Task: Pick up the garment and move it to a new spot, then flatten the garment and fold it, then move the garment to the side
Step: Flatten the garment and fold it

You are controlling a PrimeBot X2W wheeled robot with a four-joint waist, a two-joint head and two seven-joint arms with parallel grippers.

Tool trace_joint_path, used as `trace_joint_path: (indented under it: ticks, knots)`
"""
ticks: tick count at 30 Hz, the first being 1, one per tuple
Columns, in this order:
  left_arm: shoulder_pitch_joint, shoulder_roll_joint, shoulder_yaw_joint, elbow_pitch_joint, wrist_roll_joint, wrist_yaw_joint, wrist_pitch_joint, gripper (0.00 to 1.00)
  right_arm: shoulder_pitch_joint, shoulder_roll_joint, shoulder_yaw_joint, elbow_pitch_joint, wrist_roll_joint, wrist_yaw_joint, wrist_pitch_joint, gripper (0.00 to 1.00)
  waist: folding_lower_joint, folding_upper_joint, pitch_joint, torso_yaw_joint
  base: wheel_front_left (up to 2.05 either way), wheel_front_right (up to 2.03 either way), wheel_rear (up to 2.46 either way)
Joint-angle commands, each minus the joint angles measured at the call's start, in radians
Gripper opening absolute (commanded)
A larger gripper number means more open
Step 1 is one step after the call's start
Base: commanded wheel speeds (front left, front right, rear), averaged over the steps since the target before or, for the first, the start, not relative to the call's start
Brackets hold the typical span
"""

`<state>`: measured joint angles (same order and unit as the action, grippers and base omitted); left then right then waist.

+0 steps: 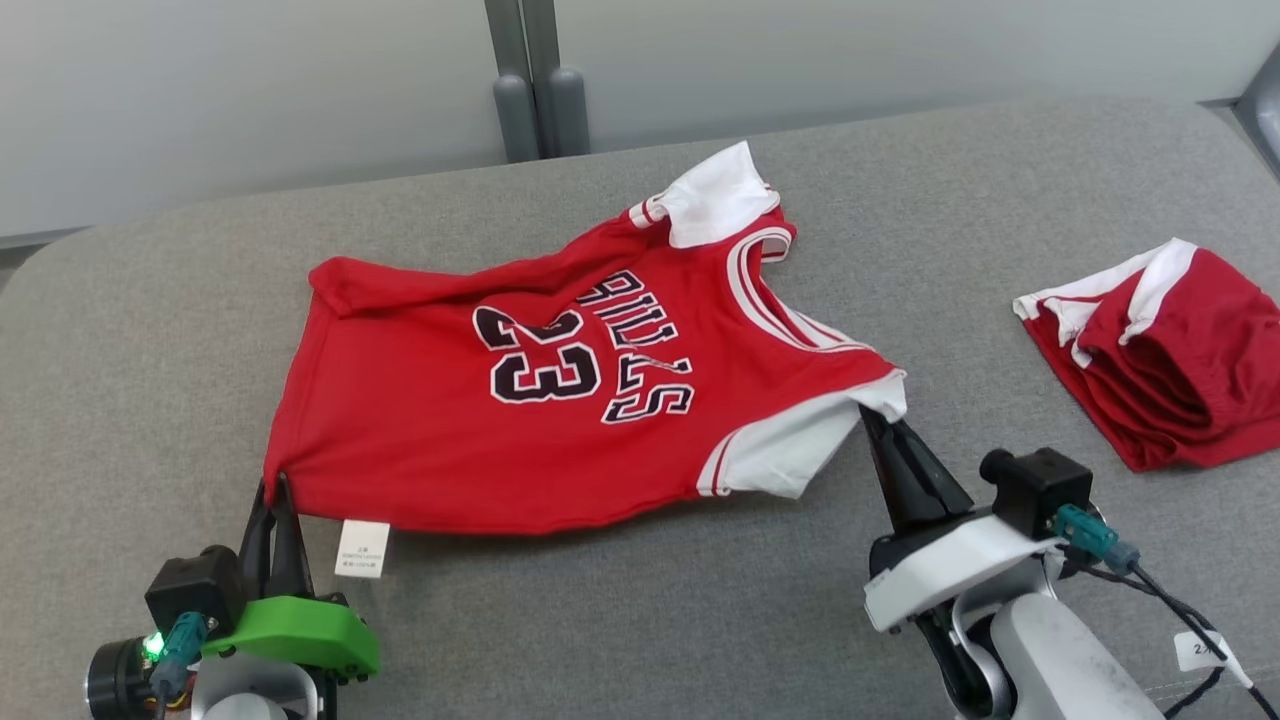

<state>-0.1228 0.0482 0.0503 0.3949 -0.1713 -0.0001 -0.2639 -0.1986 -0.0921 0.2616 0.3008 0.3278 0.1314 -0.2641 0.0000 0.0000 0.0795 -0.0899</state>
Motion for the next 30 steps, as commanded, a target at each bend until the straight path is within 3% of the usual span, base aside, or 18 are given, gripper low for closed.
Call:
trace_joint_path:
  ticks: [1,7,16,19,24,30]
  knots:
    - [-0.006,0.005,0.009,-0.019,0.021,-0.011,0.000,0.00,-0.024,-0.011,0.010,-0.019,0.035,-0.001,0.000,0.00,0.0000,0.0000,-0.052,-0.003,0.00,0.00,0.00]
    - [-0.116,0.043,0.053,-0.110,0.067,-0.055,0.000,0.00,-0.144,-0.058,0.039,-0.102,0.144,-0.001,0.000,0.00,0.0000,0.0000,-0.086,-0.008,0.00,0.00,0.00]
    - [-0.346,0.167,0.092,-0.248,0.107,-0.089,0.000,0.00,-0.344,-0.139,0.012,-0.229,0.219,-0.001,0.000,0.00,0.0000,0.0000,-0.086,-0.014,0.00,0.00,0.00]
    - [-0.416,0.203,0.095,-0.226,0.111,-0.095,0.002,0.00,-0.410,-0.166,0.002,-0.236,0.235,-0.001,0.011,0.00,0.0000,0.0000,-0.057,-0.013,0.00,0.00,0.00]
    - [-0.572,0.237,0.071,-0.153,0.134,-0.086,0.050,0.00,-0.558,-0.179,-0.033,-0.160,0.249,-0.001,0.035,0.00,0.0000,0.0000,0.065,-0.001,0.00,0.00,0.00]
    - [-0.778,0.229,0.020,-0.005,0.159,-0.072,0.079,0.00,-0.808,-0.177,-0.037,0.032,0.152,-0.001,0.025,0.00,0.0000,0.0000,0.246,0.018,0.00,0.00,0.00]
